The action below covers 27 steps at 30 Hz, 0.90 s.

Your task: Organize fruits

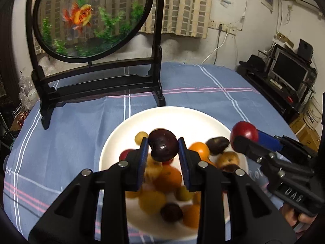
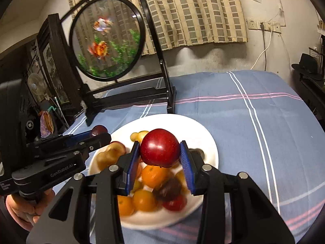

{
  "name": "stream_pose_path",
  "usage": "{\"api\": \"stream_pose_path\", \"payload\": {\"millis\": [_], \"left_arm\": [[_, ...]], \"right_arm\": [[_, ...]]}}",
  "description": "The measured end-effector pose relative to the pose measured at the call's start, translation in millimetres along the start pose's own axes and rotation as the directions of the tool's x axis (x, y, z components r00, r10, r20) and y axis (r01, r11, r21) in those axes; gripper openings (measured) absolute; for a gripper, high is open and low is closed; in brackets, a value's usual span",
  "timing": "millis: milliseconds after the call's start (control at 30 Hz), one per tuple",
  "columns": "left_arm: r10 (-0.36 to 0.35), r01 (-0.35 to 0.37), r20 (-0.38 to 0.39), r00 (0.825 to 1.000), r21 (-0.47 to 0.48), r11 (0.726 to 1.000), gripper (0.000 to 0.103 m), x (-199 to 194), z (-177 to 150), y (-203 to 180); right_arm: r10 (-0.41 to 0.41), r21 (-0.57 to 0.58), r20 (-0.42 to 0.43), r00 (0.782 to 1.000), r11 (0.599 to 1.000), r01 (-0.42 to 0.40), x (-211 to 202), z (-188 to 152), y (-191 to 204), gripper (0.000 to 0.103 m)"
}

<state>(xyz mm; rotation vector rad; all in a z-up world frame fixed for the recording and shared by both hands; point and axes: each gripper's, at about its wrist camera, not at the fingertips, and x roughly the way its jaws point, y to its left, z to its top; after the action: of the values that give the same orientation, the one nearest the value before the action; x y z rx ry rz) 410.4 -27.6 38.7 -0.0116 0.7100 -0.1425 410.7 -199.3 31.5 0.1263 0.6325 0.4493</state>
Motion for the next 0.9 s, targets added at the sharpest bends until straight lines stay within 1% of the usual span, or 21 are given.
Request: {"api": "stream_pose_path", "payload": {"millis": [167,300,333,367,433,467,500,567,600,667,700,800,833,867,900], "left_arm": [[0.015,-0.015,-0.037,0.999,0.007,1.000,0.030,27.8,1.7,0.5],[0.019,-0.019,-0.048,0.999,0.003,1.000,0.031,32.5,-0.9,1.4],[0.032,-0.032,-0.049,0.998,0.003,0.999,0.041,32.0,-2.3,1.6],[0.043,-0.043,-0.047,0.998,0.003,0.999,0.062,30.4,-3.1,1.8],[0.077,-0.077,-0.005,0.997,-0.009,0.997,0.072,17.5,-5.0,3.8],[0.073,-0.073,0.005,0.997,-0.014,0.997,0.074,10.1,-5.6,4.9],[0.069,-0.069,0.010,0.998,-0.021,0.997,0.076,3.4,-5.7,5.6],[0.072,-0.071,0.029,0.997,-0.040,0.997,0.083,-13.4,-6.6,6.8],[0.075,-0.073,0.043,0.996,-0.043,0.996,0.085,-23.3,-7.7,6.4],[0.086,-0.083,0.070,0.994,-0.042,0.996,0.092,-41.2,-10.5,5.2],[0.096,-0.092,0.088,0.991,-0.041,0.995,0.093,-53.6,-13.4,4.0],[0.108,-0.105,0.125,0.986,-0.033,0.994,0.098,-85.0,-24.2,-0.7],[0.109,-0.107,0.133,0.985,-0.028,0.994,0.099,-93.2,-28.4,-2.1],[0.106,-0.104,0.141,0.984,-0.022,0.994,0.100,-101.6,-32.5,-3.6],[0.104,-0.103,0.149,0.983,-0.015,0.995,0.100,-111.1,-37.7,-5.4]], "right_arm": [[0.011,-0.010,-0.043,0.999,1.000,-0.012,28.1,-0.6,-2.2,0.040],[0.026,-0.017,-0.058,0.998,1.000,-0.027,31.8,-3.1,-0.9,0.041],[0.026,-0.017,-0.054,0.998,0.999,-0.027,30.6,-3.1,-0.8,0.045],[0.027,-0.016,-0.045,0.999,0.999,-0.028,27.9,-3.0,-0.3,0.051],[0.028,-0.012,-0.022,0.999,1.000,-0.029,18.9,-2.3,0.3,0.059],[0.028,-0.012,-0.017,0.999,1.000,-0.029,15.5,-1.7,0.6,0.062],[0.027,-0.012,-0.009,1.000,1.000,-0.027,9.6,-1.0,1.8,0.064],[0.034,-0.017,0.003,0.999,0.999,-0.034,-1.3,-0.6,5.1,0.064],[0.038,-0.018,0.010,0.999,0.999,-0.038,-8.5,-0.4,7.2,0.064],[0.044,-0.021,0.023,0.999,0.999,-0.043,-22.6,-0.9,11.0,0.064],[0.051,-0.025,0.033,0.998,0.998,-0.050,-33.9,-2.1,14.3,0.065],[0.059,-0.036,0.054,0.997,0.998,-0.057,-59.4,-8.5,21.9,0.076],[0.062,-0.041,0.066,0.996,0.997,-0.059,-68.5,-11.8,24.7,0.083],[0.061,-0.052,0.085,0.994,0.997,-0.057,-80.6,-16.3,28.5,0.093],[0.060,-0.063,0.099,0.993,0.997,-0.053,-88.2,-20.0,30.9,0.095]]}}
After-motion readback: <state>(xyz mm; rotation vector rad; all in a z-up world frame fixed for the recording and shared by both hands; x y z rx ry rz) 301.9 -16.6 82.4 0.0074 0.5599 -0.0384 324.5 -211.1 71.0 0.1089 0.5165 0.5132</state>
